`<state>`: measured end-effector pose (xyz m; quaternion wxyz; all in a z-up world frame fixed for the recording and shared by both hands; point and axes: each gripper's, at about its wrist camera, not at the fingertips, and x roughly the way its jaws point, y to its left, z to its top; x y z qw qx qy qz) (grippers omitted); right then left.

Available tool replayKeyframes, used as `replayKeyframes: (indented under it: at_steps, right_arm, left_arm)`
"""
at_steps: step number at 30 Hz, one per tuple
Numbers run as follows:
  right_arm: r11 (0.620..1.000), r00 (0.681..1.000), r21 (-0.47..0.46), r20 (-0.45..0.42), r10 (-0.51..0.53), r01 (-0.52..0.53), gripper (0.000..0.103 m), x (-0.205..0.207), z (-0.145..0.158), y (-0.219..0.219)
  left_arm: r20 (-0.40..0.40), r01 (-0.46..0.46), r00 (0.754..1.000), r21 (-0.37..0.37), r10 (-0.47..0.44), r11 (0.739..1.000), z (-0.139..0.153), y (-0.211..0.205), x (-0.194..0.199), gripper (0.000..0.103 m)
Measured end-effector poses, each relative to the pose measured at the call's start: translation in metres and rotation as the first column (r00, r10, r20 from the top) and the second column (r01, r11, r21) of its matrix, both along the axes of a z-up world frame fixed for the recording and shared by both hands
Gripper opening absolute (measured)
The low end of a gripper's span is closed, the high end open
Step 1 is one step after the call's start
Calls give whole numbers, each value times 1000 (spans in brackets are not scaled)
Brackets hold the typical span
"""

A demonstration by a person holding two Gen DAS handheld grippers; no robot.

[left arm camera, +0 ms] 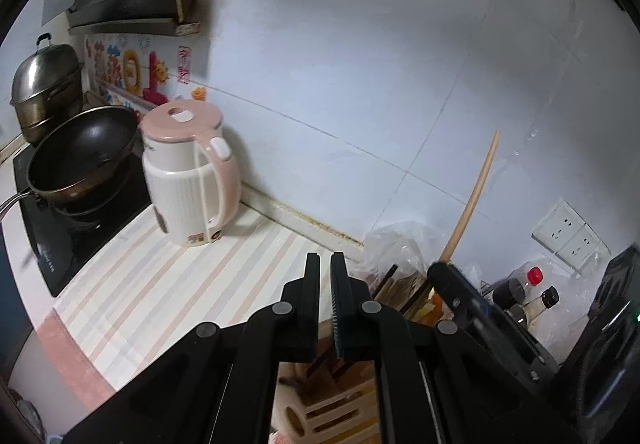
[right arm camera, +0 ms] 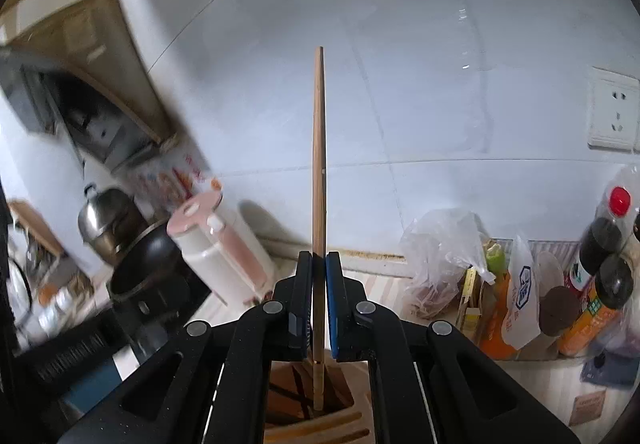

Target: Organize utensils

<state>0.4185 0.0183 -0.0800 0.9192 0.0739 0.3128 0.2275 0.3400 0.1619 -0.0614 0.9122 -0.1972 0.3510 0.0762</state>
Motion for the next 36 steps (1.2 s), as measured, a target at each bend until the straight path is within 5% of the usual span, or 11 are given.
replayKeyframes:
  at_steps: [3,4,5,7,12,14,19,26,36]
  right_arm:
    - [998,999,-48,-17,37,-38,10,-6,-5,2]
    - [998,999,-54,-22,42,-43,21,-8,-6,0]
    - [998,999,-54,-30,42,-43,30,-10,-5,-4]
    - [998,999,-43,-34,40,-41,50,-15,-2,-14]
    - [997,998,-78,-65,7,-13,56,-27,3,-35]
    - [993,998,-122,-69,-8,-1,63,-36,3,-41]
    - [967,996,-253,-82,-25,3,97,-66,-2,-45]
    - [946,998,-323,-40,-39,24,100,-117,9,-55]
    - [934,989,-325,57,-135,146,101,-221,62,-91]
  left_arm:
    - [-13,-32,999,1,32,999,7,11,-13,11]
    - [-17,-57,998,19,58,998,11,14,-19,25]
    - [-21,-73,997,41,74,996,14,15,-24,55]
    - [-20,-108,994,88,111,990,19,17,-35,92]
    - [-29,-136,989,162,142,977,19,10,-59,94]
    - [-34,-133,989,209,144,969,16,0,-69,103]
    - [-74,-144,983,269,170,952,0,-17,-96,103]
    - [-91,-131,982,288,163,949,2,-37,-135,103]
    - [-37,-60,996,318,75,946,42,-64,-220,103]
